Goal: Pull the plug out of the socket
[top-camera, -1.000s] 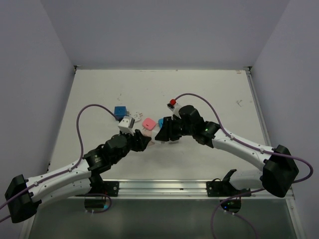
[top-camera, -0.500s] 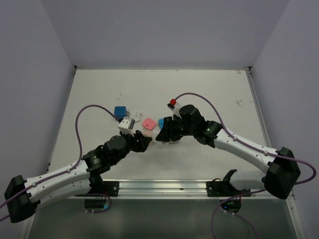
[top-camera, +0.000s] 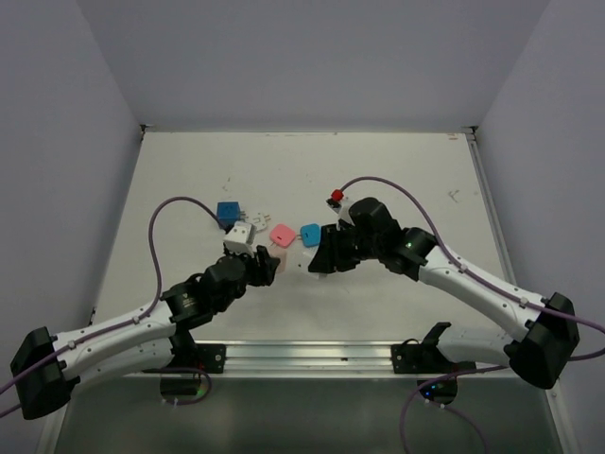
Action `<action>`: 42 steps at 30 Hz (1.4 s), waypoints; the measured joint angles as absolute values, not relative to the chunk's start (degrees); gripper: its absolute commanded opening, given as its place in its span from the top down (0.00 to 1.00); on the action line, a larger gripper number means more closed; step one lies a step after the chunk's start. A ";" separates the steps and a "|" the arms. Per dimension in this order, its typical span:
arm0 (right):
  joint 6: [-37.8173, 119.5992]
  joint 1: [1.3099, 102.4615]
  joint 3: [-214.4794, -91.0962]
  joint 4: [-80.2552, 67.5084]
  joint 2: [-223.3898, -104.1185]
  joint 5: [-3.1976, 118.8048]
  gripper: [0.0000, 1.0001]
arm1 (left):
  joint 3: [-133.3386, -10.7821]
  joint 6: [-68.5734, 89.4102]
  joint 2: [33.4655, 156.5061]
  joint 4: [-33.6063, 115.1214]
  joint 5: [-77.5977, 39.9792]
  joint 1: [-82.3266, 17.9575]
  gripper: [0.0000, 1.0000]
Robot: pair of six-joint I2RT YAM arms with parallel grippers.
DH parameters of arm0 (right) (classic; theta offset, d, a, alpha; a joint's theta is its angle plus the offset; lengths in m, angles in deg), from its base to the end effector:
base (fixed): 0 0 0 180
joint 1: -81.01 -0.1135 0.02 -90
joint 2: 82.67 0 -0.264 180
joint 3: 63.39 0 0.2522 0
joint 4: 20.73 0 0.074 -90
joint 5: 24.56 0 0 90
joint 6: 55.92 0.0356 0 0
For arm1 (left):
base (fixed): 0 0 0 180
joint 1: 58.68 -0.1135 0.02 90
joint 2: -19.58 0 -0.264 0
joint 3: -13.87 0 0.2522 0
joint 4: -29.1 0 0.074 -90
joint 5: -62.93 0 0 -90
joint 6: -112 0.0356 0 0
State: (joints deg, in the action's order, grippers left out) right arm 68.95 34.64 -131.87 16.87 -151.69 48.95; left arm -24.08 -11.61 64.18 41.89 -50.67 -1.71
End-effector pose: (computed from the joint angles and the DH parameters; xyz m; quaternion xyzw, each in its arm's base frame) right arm 0.1740 0.1971 0.2908 -0.1516 0.8793 0.3796 0.2445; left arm 0.1117 -0.1457 0.2342 0.0461 0.8065 -0.2843 0.5164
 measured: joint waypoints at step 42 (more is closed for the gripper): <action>76.66 62.71 -102.67 -17.47 -158.44 46.53 0.29 | -25.93 -16.00 65.16 61.10 -60.85 -6.37 1.00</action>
State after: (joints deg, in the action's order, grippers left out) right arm 76.66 62.71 -102.67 -17.47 -158.44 46.53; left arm -25.93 -16.00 65.16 61.10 -60.85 -6.37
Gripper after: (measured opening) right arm 0.606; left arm 0.592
